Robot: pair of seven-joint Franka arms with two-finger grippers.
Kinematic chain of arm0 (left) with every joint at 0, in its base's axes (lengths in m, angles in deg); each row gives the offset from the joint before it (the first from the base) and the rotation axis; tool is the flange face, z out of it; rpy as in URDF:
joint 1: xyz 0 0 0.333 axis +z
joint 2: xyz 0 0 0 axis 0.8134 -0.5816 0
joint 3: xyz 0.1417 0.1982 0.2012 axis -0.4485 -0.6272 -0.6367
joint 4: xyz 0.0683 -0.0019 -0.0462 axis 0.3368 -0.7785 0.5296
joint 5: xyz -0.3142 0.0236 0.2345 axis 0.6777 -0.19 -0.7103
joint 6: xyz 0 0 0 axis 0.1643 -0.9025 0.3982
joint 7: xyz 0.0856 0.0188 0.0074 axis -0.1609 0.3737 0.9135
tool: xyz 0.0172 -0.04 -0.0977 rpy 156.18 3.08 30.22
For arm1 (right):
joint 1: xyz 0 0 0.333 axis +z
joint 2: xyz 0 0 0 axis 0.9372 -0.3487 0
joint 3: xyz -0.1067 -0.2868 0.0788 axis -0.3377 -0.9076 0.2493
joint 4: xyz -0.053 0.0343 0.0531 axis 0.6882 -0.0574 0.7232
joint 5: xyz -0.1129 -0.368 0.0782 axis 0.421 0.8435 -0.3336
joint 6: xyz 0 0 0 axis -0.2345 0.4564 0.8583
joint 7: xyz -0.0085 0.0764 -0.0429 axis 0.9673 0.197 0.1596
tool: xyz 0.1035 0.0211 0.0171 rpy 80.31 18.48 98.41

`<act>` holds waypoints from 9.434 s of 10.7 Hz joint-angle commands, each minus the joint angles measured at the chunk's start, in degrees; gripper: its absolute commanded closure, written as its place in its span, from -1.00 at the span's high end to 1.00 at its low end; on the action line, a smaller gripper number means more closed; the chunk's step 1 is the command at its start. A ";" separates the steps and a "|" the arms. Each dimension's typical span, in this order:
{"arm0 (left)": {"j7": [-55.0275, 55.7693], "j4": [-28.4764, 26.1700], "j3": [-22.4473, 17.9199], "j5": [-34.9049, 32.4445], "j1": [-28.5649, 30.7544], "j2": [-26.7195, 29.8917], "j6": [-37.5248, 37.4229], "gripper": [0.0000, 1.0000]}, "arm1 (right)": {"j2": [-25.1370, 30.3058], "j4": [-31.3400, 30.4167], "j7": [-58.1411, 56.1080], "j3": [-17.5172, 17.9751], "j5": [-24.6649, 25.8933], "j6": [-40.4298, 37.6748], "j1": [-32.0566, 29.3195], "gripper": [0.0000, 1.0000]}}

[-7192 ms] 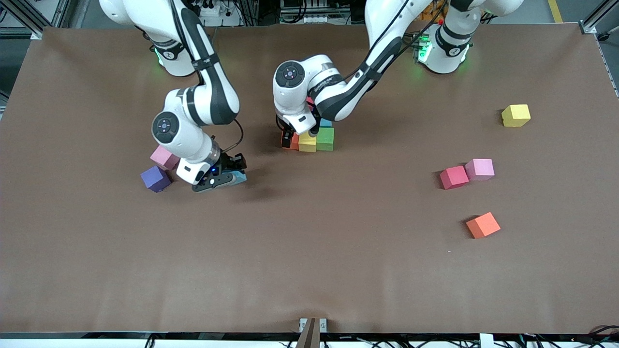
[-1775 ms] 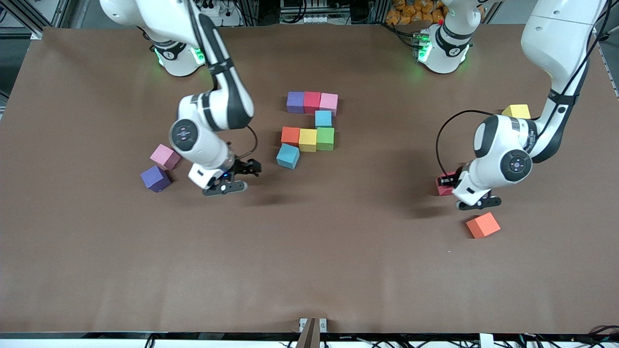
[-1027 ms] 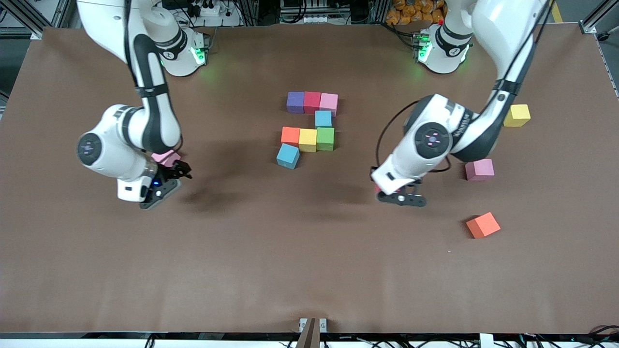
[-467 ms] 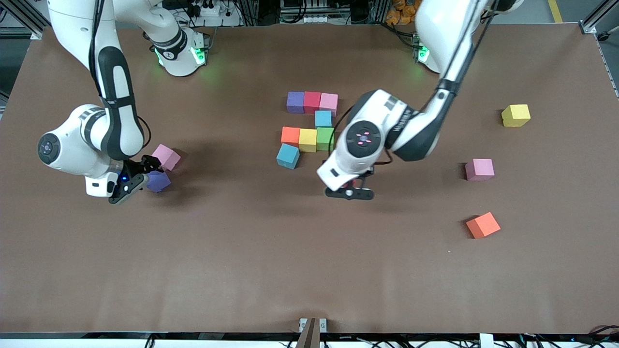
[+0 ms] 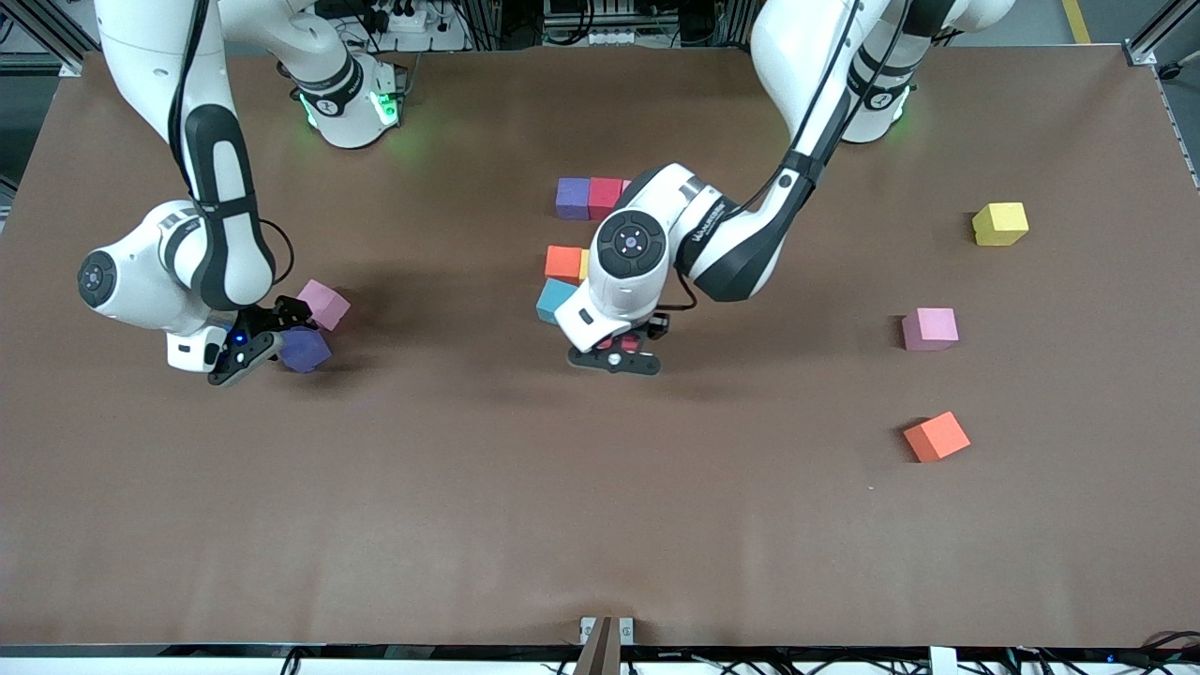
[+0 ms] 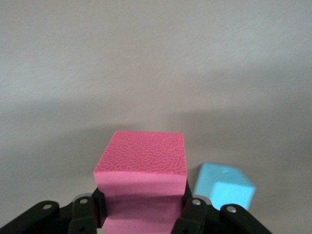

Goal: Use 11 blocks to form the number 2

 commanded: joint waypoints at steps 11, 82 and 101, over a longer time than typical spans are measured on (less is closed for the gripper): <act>1.92 1.92 -1.74 12.41 -1.93 -4.31 12.44 0.09 | -1.60 2.24 -3.88 2.13 -6.63 -0.70 -1.37 1.00; -17.15 0.25 -1.13 1.77 23.30 15.74 -24.13 0.15 | -12.76 18.94 94.38 11.72 4.45 18.99 33.35 -1.00; -17.32 0.16 -1.21 1.68 23.39 15.30 -24.21 0.15 | -12.94 14.72 94.12 13.30 0.77 21.80 35.63 -1.00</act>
